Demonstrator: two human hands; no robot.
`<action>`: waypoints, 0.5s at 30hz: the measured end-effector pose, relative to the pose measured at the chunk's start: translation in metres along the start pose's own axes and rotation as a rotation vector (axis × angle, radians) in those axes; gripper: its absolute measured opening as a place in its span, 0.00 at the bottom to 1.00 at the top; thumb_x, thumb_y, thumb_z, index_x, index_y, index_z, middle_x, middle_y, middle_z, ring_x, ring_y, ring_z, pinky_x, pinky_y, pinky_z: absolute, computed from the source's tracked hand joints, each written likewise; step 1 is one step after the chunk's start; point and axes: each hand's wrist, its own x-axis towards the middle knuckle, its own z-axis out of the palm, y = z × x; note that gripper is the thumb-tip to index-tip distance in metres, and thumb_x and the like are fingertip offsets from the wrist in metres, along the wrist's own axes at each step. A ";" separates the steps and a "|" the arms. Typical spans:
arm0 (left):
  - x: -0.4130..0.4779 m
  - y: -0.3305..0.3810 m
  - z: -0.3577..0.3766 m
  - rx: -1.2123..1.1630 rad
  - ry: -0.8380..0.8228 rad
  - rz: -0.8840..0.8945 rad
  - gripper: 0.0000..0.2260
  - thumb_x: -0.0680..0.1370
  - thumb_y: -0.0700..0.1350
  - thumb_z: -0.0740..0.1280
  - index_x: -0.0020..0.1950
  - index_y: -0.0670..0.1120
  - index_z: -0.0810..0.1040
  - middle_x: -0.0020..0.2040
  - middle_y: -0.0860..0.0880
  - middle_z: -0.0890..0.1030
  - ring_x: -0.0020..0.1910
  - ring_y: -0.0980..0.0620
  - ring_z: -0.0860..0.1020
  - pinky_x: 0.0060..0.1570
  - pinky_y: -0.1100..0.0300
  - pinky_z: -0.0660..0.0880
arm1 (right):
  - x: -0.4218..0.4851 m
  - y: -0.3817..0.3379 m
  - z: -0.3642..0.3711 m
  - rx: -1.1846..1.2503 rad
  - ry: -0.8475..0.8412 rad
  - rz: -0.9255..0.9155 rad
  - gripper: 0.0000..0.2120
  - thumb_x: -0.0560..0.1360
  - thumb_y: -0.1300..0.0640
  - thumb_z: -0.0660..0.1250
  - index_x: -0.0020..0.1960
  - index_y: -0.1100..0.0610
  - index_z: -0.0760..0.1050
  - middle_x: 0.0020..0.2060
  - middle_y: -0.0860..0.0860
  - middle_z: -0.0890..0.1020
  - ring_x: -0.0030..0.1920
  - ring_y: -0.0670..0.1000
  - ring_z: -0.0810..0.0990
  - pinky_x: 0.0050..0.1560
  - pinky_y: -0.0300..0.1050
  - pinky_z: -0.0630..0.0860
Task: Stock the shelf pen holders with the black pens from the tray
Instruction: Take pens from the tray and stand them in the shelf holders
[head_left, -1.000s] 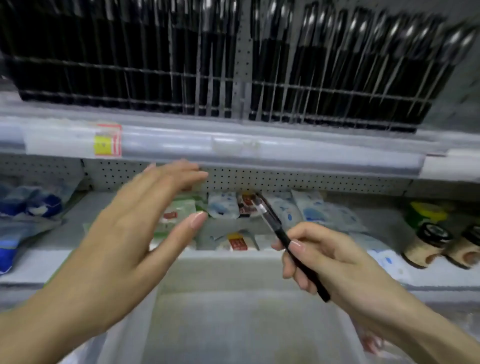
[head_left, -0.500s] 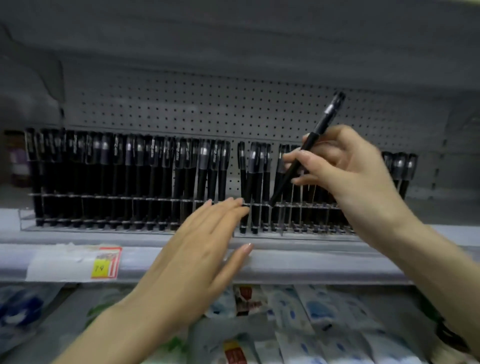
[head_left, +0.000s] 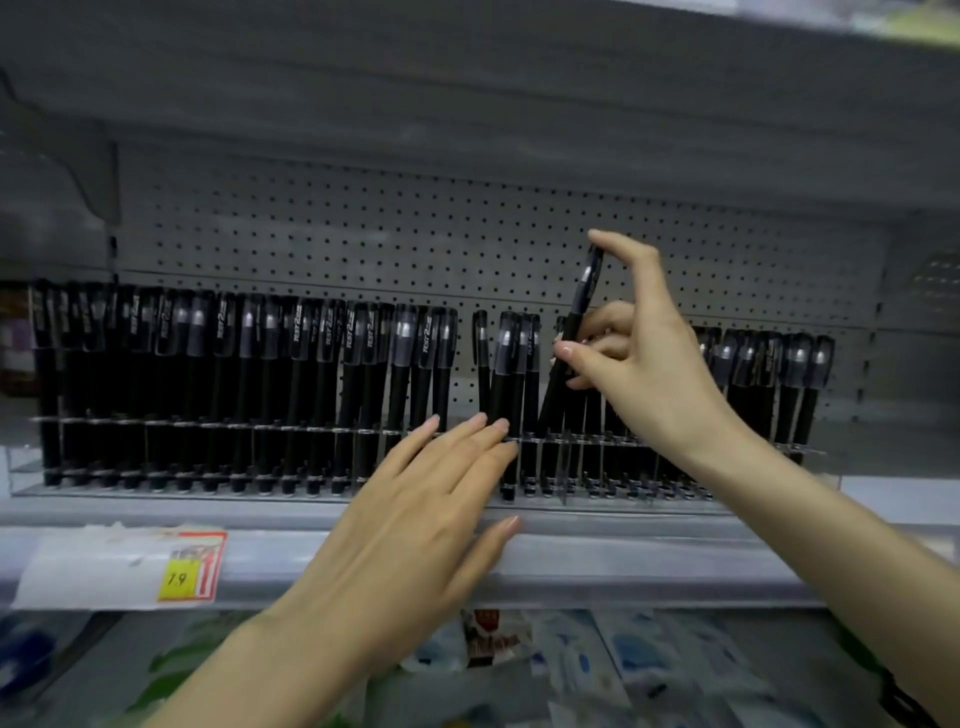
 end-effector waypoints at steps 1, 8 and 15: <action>0.001 0.000 0.000 0.010 -0.002 0.001 0.22 0.81 0.57 0.53 0.70 0.48 0.71 0.71 0.51 0.71 0.71 0.55 0.67 0.71 0.57 0.55 | 0.001 0.001 0.001 -0.022 -0.004 -0.006 0.35 0.74 0.61 0.70 0.71 0.40 0.56 0.42 0.49 0.78 0.39 0.46 0.82 0.49 0.50 0.81; 0.003 -0.005 0.005 0.040 -0.026 -0.010 0.22 0.81 0.58 0.53 0.70 0.48 0.70 0.71 0.51 0.71 0.72 0.54 0.66 0.70 0.55 0.55 | 0.002 0.006 0.006 -0.159 -0.057 -0.021 0.21 0.74 0.56 0.71 0.62 0.43 0.68 0.38 0.46 0.79 0.37 0.42 0.79 0.44 0.38 0.76; 0.004 -0.005 0.008 0.047 -0.011 -0.002 0.23 0.81 0.58 0.52 0.70 0.47 0.70 0.71 0.50 0.71 0.72 0.53 0.66 0.69 0.54 0.56 | 0.001 0.006 0.006 -0.281 -0.082 -0.040 0.20 0.73 0.51 0.72 0.63 0.45 0.71 0.33 0.46 0.78 0.35 0.42 0.76 0.43 0.42 0.75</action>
